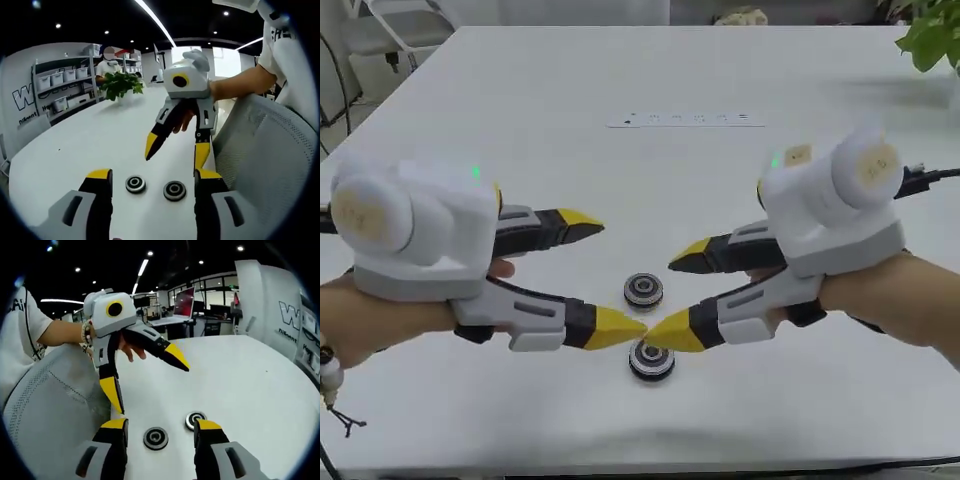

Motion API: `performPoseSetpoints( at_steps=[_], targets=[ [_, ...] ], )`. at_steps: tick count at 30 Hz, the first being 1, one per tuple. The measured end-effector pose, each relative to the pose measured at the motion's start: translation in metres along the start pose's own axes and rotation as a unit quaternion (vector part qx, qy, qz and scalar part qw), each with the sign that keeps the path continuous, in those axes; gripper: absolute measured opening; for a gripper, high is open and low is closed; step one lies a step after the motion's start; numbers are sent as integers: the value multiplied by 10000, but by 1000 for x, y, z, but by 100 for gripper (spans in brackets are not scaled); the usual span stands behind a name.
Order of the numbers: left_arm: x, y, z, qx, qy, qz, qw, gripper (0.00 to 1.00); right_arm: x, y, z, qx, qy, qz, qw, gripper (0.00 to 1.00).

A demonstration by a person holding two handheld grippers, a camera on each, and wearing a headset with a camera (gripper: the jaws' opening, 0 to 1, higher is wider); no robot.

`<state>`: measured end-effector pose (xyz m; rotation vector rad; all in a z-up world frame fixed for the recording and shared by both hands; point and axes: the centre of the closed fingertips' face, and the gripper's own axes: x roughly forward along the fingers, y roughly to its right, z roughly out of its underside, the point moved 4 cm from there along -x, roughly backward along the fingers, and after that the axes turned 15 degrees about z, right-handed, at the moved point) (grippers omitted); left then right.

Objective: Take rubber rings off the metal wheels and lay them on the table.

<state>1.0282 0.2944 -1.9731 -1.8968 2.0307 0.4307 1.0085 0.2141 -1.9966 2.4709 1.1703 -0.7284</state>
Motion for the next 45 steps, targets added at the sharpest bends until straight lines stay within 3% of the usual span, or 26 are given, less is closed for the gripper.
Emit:
performPoseSetpoints(
  at_steps=[6,10,14,24,26,32,38,42,45],
  targets=[
    [8,5,9,-92,-90,73,9999,57,5,-1,15,-77,-215,5,9997,44],
    [15,7,12,-157,-16,114,9998,52,8,0,23,-52,-318,12,9995,41],
    [21,10,21,-102,-257,225,9994,44,10,0,30,-69,-449,-10,9990,37],
    [39,19,33,-87,-438,467,9979,33,20,-11,46,-305,-768,-176,9964,34],
    [43,18,35,-154,-385,455,9981,29,21,-12,48,-368,-794,-177,9960,33],
    [48,16,44,-202,-493,389,9978,20,22,-13,50,-475,-822,-190,9953,29],
    [51,20,44,-165,-501,483,9974,13,23,-13,50,-501,-814,-178,9953,26],
    [54,22,49,-90,-660,535,9963,13,23,-14,51,-510,-839,-196,9950,26],
    [54,22,48,-273,-531,548,9967,12,24,-14,52,-514,-858,-211,9948,26]
  ],
)
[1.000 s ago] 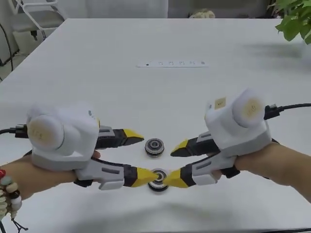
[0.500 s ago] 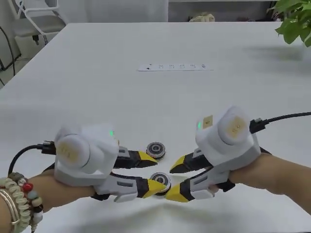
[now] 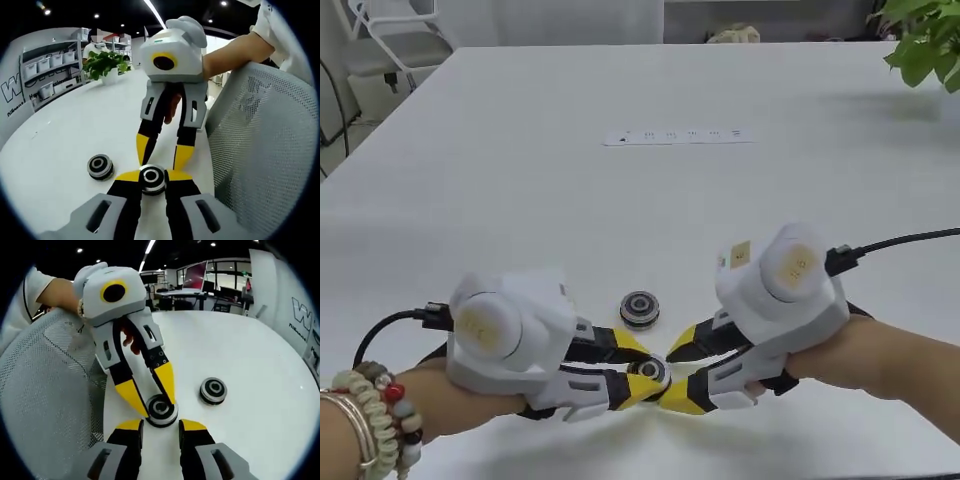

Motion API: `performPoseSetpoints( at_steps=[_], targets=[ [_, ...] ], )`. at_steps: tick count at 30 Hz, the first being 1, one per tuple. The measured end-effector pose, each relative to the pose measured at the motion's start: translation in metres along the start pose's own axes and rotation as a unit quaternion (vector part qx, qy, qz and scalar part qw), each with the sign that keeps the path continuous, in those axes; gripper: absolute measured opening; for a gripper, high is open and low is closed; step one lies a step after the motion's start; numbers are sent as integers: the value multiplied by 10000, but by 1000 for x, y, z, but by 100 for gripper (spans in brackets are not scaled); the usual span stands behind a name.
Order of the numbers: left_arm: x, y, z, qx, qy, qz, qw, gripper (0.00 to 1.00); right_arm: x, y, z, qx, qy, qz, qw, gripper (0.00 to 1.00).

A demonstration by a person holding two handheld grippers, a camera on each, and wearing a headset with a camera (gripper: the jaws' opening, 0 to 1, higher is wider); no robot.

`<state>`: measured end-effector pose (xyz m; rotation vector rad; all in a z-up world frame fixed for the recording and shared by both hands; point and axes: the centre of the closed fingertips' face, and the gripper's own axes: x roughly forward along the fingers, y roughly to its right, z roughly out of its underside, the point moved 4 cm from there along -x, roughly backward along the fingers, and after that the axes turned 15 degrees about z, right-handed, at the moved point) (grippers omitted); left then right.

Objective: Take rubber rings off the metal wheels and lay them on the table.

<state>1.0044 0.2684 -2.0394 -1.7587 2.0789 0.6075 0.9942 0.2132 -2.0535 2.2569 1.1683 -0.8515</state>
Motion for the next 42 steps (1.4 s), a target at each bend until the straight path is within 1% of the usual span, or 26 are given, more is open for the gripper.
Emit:
performPoseSetpoints(
  at_steps=[1,4,6,11,13,14,16,18,24,26,30,34,35,36,39,40,41,42],
  targets=[
    [-1,-1,1,-75,42,28,10000,12,0,0,0,5,-3,-7,10000,26],
    [-2,-1,3,4,176,92,9998,12,1,-1,0,-18,-15,-22,10000,25],
    [-2,-1,2,6,205,96,9997,12,2,-2,1,-32,-34,-31,10000,25],
    [-1,-1,2,37,180,102,9998,12,2,-2,1,-21,-40,-19,10000,25],
    [-1,-3,2,29,168,43,9998,9,2,-2,1,-28,-58,-7,10000,25],
    [-3,-5,0,143,183,-22,9997,8,2,-2,1,-31,-61,-6,10000,25],
    [-3,-1,0,77,161,21,9998,8,2,-2,1,-37,-63,4,10000,25],
    [-4,0,-1,112,141,12,9998,8,1,-2,1,-38,-53,15,10000,25],
    [-4,-1,1,119,156,16,9998,8,1,0,-2,-41,0,70,10000,24],
    [-4,-1,2,113,177,6,9998,8,2,1,-1,-84,-46,119,9999,23],
    [-4,-1,2,116,174,-24,9998,8,2,1,-2,-148,-24,109,9998,22],
    [-4,-2,2,105,172,-30,9998,8,1,1,-2,-124,-11,101,9999,21],
    [-3,-2,2,105,169,-30,9998,8,1,2,-2,-140,-23,114,9998,19],
    [-3,-2,2,105,169,-34,9998,8,0,2,0,-209,-106,110,9997,18],
    [-3,-2,3,107,165,-35,9998,8,-1,2,1,-209,-122,92,9997,15],
    [-3,-2,3,107,166,-36,9998,8,-1,2,3,-233,-155,81,9996,12],
    [-2,-3,3,105,164,-38,9998,8,-1,3,6,-382,-255,122,9989,7],
    [-2,-3,3,105,163,-40,9998,8,-1,3,6,-398,-249,136,9988,6]
  ],
)
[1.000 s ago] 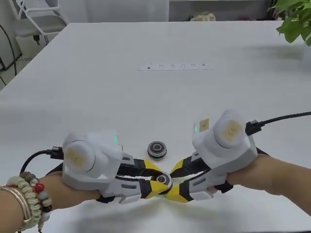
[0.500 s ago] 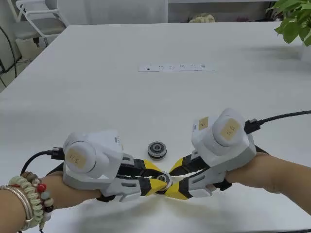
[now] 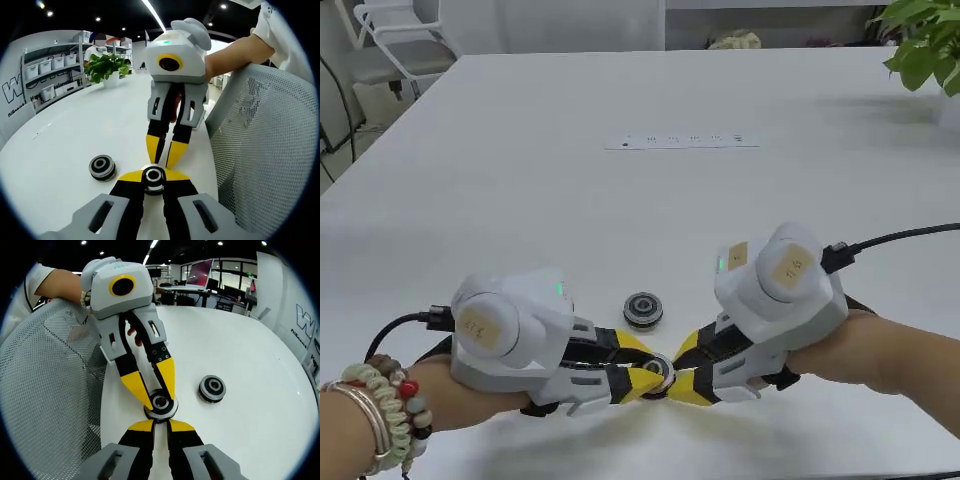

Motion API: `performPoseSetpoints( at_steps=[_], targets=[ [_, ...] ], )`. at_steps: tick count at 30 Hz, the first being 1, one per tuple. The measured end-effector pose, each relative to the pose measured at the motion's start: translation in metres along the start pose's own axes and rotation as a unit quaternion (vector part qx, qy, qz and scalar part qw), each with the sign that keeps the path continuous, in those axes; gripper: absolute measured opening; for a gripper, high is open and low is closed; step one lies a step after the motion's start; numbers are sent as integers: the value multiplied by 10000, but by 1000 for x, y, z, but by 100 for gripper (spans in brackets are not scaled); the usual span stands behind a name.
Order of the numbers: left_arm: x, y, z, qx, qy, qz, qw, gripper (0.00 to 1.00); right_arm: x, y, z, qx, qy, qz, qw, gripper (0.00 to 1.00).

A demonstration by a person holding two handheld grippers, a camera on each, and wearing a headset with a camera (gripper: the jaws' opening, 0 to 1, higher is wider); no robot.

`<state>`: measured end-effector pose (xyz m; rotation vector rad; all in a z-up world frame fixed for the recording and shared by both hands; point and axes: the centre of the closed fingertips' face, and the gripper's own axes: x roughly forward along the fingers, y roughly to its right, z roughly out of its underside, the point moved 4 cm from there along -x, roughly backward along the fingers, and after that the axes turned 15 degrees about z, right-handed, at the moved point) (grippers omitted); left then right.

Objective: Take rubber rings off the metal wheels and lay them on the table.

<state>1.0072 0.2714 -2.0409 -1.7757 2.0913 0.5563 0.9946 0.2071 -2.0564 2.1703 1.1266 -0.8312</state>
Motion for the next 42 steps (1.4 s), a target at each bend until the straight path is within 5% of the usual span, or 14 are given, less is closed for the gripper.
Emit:
performPoseSetpoints(
  at_steps=[8,12,17,34,38,42],
  targets=[
    [0,0,1,1,0,3,10000,8,-1,0,-2,128,47,-34,9999,5],
    [1,-1,1,0,9,15,10000,8,-1,-4,-7,297,175,-136,9993,22],
    [1,-1,0,3,25,21,10000,8,6,-5,-12,284,289,5,9992,27],
    [2,-2,1,-18,31,8,10000,8,-1,-1,-10,217,247,-54,9994,20],
    [2,-2,1,-19,32,7,10000,8,-4,-3,-11,645,234,-236,9974,24],
    [2,-2,1,-22,38,1,10000,8,-2,-2,-10,454,247,-98,9986,22]
  ],
)
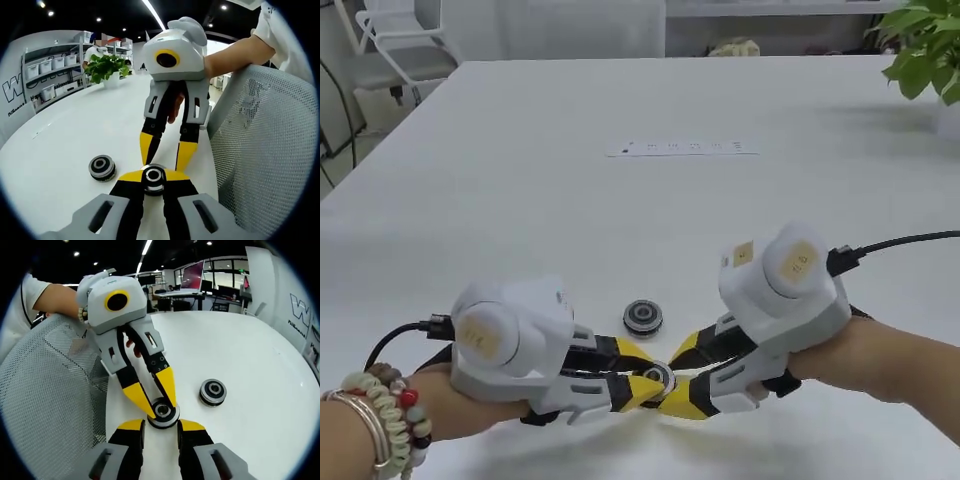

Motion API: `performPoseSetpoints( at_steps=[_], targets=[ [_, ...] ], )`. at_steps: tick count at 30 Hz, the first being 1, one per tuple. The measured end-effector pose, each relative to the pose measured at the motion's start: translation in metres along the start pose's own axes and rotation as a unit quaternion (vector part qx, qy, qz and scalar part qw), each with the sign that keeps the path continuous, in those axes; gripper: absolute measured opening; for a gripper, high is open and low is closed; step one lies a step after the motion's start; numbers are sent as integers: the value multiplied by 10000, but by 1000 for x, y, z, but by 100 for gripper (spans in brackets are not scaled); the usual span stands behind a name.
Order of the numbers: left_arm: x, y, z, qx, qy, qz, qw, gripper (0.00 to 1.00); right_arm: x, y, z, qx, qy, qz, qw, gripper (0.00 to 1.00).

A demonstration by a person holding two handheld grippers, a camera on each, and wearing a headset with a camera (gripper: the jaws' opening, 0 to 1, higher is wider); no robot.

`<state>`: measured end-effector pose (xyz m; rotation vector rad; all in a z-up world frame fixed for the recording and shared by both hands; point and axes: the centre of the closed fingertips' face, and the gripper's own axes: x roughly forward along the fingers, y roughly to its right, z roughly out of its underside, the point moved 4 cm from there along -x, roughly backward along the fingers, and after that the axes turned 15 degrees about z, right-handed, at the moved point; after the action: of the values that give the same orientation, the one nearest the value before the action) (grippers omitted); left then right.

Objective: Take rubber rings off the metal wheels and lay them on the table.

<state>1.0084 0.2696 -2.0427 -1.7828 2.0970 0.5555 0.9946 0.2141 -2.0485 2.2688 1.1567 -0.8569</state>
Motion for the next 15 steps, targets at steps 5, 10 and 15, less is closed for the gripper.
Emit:
performPoseSetpoints(
  at_steps=[5,10,15],
  targets=[
    [0,0,0,-3,1,5,10000,8,0,2,0,128,-24,-13,9999,20],
    [1,1,0,-6,-2,14,10000,8,-2,2,4,-79,-166,-33,9998,15],
    [1,0,0,-23,5,12,10000,8,-4,2,7,-184,-173,-37,9997,3]
  ],
)
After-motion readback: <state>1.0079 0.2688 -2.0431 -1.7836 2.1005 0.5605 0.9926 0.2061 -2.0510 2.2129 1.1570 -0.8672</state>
